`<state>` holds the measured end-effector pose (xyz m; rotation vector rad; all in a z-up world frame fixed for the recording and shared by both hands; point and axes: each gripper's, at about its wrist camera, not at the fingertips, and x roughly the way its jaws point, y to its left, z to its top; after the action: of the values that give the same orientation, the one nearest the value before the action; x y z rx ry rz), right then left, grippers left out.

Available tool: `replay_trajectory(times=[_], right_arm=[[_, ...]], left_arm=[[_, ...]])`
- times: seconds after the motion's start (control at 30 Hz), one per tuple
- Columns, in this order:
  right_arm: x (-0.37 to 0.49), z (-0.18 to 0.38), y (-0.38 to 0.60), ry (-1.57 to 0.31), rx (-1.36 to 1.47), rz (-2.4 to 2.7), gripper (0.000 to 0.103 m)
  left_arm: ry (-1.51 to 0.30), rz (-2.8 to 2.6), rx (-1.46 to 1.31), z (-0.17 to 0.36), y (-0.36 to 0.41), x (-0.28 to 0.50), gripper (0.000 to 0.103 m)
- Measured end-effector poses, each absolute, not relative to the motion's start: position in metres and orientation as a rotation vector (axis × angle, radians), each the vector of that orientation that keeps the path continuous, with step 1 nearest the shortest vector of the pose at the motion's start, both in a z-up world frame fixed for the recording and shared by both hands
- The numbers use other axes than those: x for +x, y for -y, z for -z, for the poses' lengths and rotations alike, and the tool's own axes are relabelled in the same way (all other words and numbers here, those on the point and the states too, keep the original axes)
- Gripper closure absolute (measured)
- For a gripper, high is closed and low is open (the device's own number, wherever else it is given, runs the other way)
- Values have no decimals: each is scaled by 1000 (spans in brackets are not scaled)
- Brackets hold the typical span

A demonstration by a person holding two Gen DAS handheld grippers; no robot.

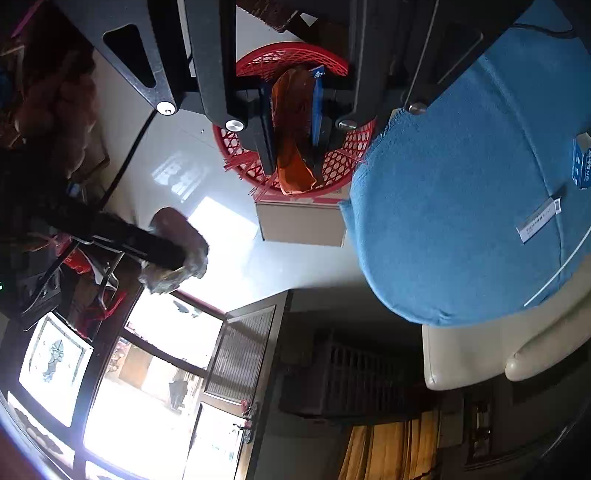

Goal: Collect trash
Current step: 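Carry the orange wrapper and white tissue to the red basket, then open both tools to drop wrapper and tissue into the basket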

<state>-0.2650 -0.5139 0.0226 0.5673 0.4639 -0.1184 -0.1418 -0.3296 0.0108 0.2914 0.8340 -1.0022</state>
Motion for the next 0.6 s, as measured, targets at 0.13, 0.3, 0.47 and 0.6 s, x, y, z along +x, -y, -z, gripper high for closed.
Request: replay_trajectory(times=[0.13,0.3,0.47,0.6], right_arm=[[-259,-10,517,-505,585,146,75],[-251,4,520,-554,606,165,73],[-245,9,515,-592,585,171,73],[-243,10,510,-614,571,171,73]], left_arm=[[-870,985,280,2,331,-134,84],[-865,963,312,13,331,-134,84],[-854,956,325,14,331,-137,84],[-845,955,324,13,329,-138,83]])
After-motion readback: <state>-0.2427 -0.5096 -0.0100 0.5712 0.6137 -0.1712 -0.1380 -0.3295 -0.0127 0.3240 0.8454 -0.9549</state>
